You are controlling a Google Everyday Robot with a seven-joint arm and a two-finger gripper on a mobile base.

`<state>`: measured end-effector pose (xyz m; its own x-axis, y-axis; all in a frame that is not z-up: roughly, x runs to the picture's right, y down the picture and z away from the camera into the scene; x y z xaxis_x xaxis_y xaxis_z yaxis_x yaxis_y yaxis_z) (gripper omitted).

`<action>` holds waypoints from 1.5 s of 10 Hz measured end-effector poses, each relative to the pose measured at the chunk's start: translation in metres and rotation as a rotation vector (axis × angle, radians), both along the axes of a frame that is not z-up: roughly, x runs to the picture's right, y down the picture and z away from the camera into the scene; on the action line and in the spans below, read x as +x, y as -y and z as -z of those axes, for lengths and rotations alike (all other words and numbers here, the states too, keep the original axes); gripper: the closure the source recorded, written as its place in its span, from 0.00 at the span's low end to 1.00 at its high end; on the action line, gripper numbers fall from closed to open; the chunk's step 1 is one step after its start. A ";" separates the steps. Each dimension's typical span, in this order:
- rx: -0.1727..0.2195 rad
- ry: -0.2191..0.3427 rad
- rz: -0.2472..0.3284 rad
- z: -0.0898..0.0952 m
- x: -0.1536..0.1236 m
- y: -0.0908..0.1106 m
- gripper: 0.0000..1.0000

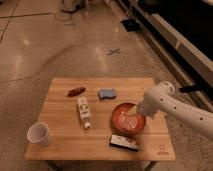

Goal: Pick up the ceramic bowl

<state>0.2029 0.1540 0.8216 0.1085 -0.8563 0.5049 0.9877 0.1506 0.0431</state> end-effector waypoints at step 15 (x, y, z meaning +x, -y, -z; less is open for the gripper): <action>-0.040 0.020 -0.116 -0.017 0.018 -0.002 0.96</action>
<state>0.2213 0.1558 0.8390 0.1952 -0.8178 0.5414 0.9625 0.2657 0.0544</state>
